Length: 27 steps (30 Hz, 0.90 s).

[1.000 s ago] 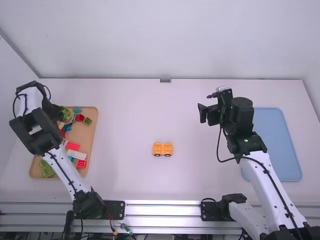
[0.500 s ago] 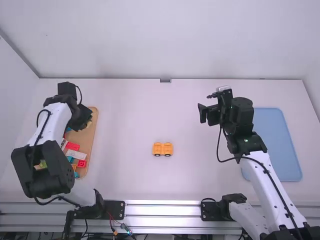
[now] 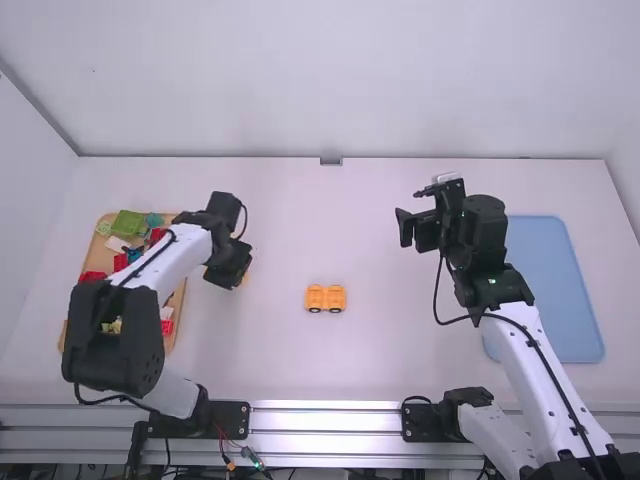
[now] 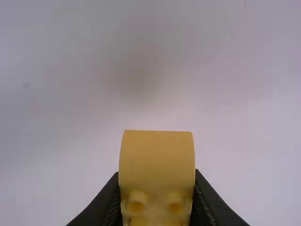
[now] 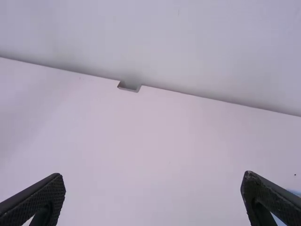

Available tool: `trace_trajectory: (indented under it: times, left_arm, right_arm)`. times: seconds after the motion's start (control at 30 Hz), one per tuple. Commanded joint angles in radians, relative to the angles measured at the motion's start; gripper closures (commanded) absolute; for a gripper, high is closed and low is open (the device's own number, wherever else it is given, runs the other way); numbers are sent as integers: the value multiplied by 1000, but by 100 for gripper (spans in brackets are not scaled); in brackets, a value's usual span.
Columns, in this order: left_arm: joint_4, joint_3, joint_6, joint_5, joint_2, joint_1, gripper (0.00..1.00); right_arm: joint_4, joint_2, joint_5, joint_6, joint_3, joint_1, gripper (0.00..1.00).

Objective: Assemble lego blocks to make yellow taxi

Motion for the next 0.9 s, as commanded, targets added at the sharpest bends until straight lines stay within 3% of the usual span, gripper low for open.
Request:
trace_trajectory:
  times: [0.0,0.33,0.7,0.87]
  left_arm:
    - [15,-4,-181,-31,39,-67,98]
    - [21,68,-448,43,217,-204,98]
    - [9,53,-643,-14,229,-229,98]
    - [70,23,-598,18,229,-227,97]
  right_arm:
    - [-2,6,-6,3,39,3,1]
    - [-19,6,-3,3,39,2,1]
    - [-20,6,-5,3,39,2,1]
    - [-20,6,-5,3,39,2,1]
